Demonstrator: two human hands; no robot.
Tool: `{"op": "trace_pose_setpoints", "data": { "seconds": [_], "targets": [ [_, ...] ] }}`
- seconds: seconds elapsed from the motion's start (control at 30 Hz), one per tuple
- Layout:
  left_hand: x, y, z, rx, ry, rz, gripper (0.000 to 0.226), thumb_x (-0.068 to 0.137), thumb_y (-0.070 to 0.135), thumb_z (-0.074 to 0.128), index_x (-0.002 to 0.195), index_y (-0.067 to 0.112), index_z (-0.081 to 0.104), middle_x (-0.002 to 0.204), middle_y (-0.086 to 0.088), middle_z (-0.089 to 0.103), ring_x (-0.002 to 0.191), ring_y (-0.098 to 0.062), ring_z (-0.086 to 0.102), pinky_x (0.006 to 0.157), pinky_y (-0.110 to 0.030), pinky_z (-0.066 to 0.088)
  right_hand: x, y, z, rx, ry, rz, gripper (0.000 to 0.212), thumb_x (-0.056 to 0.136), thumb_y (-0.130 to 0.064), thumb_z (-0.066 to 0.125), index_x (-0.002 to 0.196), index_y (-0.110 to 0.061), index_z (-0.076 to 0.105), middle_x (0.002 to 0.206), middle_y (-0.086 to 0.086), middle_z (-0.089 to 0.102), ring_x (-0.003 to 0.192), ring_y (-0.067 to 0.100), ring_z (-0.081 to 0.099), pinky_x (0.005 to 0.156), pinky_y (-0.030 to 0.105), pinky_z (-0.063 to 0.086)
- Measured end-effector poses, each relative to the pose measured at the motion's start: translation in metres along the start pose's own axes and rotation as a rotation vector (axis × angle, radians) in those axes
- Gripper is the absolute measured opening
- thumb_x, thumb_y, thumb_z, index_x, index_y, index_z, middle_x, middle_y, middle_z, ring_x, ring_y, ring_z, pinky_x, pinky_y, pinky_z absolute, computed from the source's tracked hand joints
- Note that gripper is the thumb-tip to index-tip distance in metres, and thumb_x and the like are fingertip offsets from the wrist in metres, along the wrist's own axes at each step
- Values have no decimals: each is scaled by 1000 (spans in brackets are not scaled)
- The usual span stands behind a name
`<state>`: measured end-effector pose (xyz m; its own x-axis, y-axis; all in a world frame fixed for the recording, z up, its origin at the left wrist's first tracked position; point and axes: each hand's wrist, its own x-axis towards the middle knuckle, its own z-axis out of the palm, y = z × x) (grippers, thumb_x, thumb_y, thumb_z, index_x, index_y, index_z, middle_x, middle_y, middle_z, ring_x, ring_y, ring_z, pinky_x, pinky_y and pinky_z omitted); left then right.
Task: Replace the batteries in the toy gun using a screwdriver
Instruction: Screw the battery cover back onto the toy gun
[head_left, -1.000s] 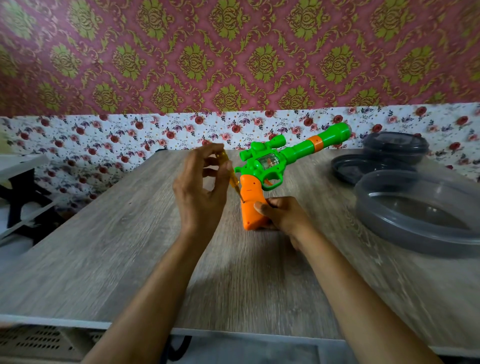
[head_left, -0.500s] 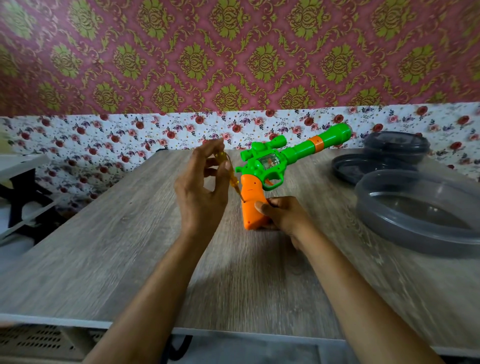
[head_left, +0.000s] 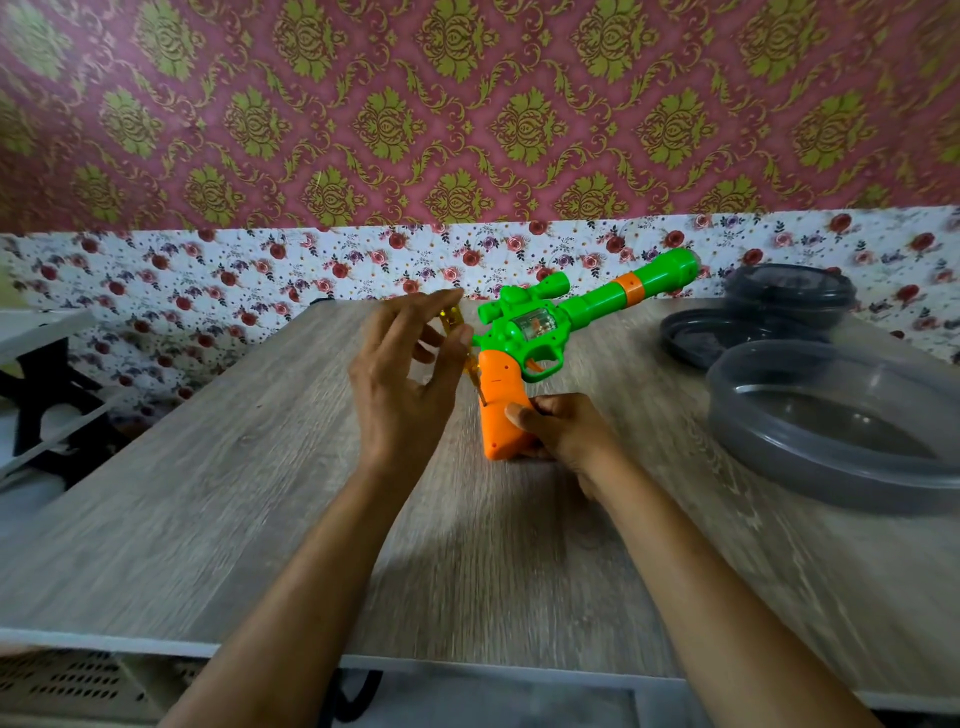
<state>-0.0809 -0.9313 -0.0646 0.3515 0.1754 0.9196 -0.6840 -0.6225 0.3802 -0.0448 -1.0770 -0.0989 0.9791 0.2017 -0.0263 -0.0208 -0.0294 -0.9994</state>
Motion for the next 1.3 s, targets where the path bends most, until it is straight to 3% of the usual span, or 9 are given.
{"op": "trace_pose_setpoints", "data": {
  "seconds": [0.1,0.23,0.37,0.5,0.7,0.9,1.03,1.13,1.3],
  "targets": [
    [-1,0,1,-3,-9,-11,25,87,8,59,112,11,60,97,5,63,79,12,56,67,-9,46,0,0,0,-8,-5,-7,31,90,-10,57,115,8,58,97,20,60,80,26,62,56,25,57],
    [-2,1,-1,-36,-27,-22,21,86,11,57,107,9,62,93,-2,66,79,3,59,68,-11,47,1,1,-1,-13,-15,-9,31,90,-10,57,115,8,58,96,18,59,71,18,60,52,22,56],
    [0,0,0,-43,8,-63,28,81,23,72,101,23,53,90,-6,60,73,-2,58,62,-20,49,2,1,0,-4,1,-3,31,90,-10,58,114,10,58,95,19,59,70,20,60,52,23,57],
    [1,-3,0,-54,27,-62,29,83,11,71,99,22,49,86,-6,58,73,3,57,63,-15,50,2,1,0,-20,8,3,30,89,-11,58,112,8,60,96,20,59,82,27,60,54,25,57],
    [0,-2,-1,-168,10,-93,26,84,-3,58,97,16,48,99,-2,66,84,-13,66,72,-27,55,2,1,1,-3,13,-10,27,89,-7,57,107,13,60,89,20,59,64,18,59,50,23,55],
    [2,-3,0,-166,-15,-80,27,85,5,63,103,22,51,104,-17,56,92,-15,61,73,-19,53,1,0,0,-8,7,4,29,90,-9,57,109,12,60,94,22,59,82,29,60,54,25,56],
    [1,-3,0,-144,25,-96,28,84,7,68,98,21,48,93,-5,59,87,-13,63,73,-21,55,0,0,0,-8,13,3,28,89,-8,57,108,12,60,92,21,57,79,27,59,51,24,55],
    [2,-2,0,-154,33,-119,31,86,3,65,107,16,47,98,10,61,90,-1,64,76,-20,54,0,0,0,-12,19,5,29,89,-8,58,109,12,60,92,21,59,77,27,60,51,24,55],
    [1,-9,1,-66,-9,-83,31,89,3,56,120,8,57,102,13,61,95,11,59,83,-18,53,1,0,-1,-34,27,0,30,89,-11,59,112,9,60,94,20,60,85,29,61,54,25,56]
  ]
}}
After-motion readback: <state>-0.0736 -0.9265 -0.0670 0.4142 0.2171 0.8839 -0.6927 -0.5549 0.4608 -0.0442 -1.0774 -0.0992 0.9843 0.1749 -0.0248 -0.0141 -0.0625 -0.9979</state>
